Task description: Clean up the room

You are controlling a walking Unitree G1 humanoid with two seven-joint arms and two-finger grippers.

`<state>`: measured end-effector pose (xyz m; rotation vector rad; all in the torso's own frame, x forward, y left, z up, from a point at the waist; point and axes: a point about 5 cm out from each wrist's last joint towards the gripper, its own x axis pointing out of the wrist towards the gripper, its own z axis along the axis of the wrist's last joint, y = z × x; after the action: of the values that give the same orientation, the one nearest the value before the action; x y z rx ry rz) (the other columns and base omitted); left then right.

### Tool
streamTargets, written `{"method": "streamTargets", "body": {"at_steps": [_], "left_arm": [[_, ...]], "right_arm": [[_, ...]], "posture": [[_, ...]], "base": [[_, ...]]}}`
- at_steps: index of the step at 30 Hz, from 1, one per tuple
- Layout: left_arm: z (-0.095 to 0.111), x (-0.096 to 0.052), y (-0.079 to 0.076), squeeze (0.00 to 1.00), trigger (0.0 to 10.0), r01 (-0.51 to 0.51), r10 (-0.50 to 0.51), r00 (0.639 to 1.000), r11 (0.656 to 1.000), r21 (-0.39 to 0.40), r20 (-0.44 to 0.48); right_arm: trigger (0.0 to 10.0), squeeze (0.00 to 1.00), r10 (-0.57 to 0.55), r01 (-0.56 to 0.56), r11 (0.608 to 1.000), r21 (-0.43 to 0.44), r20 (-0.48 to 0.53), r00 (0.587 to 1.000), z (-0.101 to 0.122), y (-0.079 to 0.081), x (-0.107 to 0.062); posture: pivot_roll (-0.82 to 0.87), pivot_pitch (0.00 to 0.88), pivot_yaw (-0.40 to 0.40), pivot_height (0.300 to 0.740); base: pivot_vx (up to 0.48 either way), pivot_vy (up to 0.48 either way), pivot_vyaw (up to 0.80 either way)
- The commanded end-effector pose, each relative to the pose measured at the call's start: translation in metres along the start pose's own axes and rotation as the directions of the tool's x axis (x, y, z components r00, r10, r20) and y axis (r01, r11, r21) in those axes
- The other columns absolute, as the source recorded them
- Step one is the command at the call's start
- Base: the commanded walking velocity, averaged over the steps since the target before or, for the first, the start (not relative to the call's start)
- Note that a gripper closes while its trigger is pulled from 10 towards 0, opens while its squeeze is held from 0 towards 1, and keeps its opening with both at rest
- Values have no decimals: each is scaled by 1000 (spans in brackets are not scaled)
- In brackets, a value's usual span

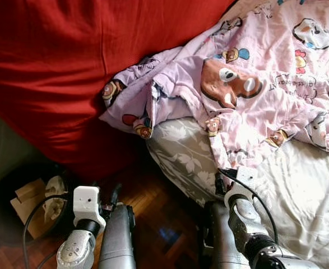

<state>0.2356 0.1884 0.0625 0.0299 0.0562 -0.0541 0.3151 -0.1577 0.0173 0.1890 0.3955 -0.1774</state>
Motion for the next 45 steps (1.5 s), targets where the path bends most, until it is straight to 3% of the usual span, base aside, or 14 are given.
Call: {"method": "streamTargets", "body": {"at_steps": [1,3,6,7,8,9,11,24,39,45], "left_arm": [[-6,-6,0,0,10000,2,-2,999,1000,0,-38],[-6,-7,0,0,10000,3,-3,999,1000,1,-40],[-7,-9,1,0,10000,2,-2,999,1000,5,-46],[-7,-9,2,0,10000,1,0,999,1000,5,-48],[-7,-10,2,0,10000,0,1,999,1000,5,-50],[-7,-10,2,0,10000,-1,1,999,1000,5,-51],[-8,-11,2,0,10000,-1,1,998,1000,7,-55],[-13,-11,0,0,10000,-1,1,997,1000,3,-75],[-15,-8,-5,0,10000,9,-8,997,1000,2,-76],[-14,-3,-5,0,10000,13,-13,998,1000,5,-68]], "right_arm": [[10000,0,9,-8,1000,15,-61,998,-18,0,-6],[10000,0,21,-20,1000,4,-55,998,-16,2,-5],[10000,0,1,5,996,88,-65,998,-15,1,-4],[9569,0,2,4,996,89,-64,998,-14,1,-4],[4549,0,5,0,997,80,-62,998,-14,1,-4],[4549,0,8,-4,997,73,-60,998,-13,1,-4],[0,0,18,-14,998,67,-58,998,-13,3,-4],[0,0,55,-56,998,-4,-62,997,-14,6,-4],[0,0,94,-97,995,-38,-82,992,-32,13,-13],[0,0,46,-46,998,-38,12,999,-16,7,-9]], "posture": [[198,390,36,576],[197,391,36,576],[197,392,35,576],[197,392,35,576],[197,392,35,576],[197,392,35,576],[199,395,34,576],[188,385,27,576],[171,343,19,576],[156,305,17,576]], "base": [[0,0,0],[0,0,0],[0,0,0],[0,0,0],[0,0,0],[0,0,0],[0,0,0],[0,0,0],[0,0,0],[0,0,0]]}}
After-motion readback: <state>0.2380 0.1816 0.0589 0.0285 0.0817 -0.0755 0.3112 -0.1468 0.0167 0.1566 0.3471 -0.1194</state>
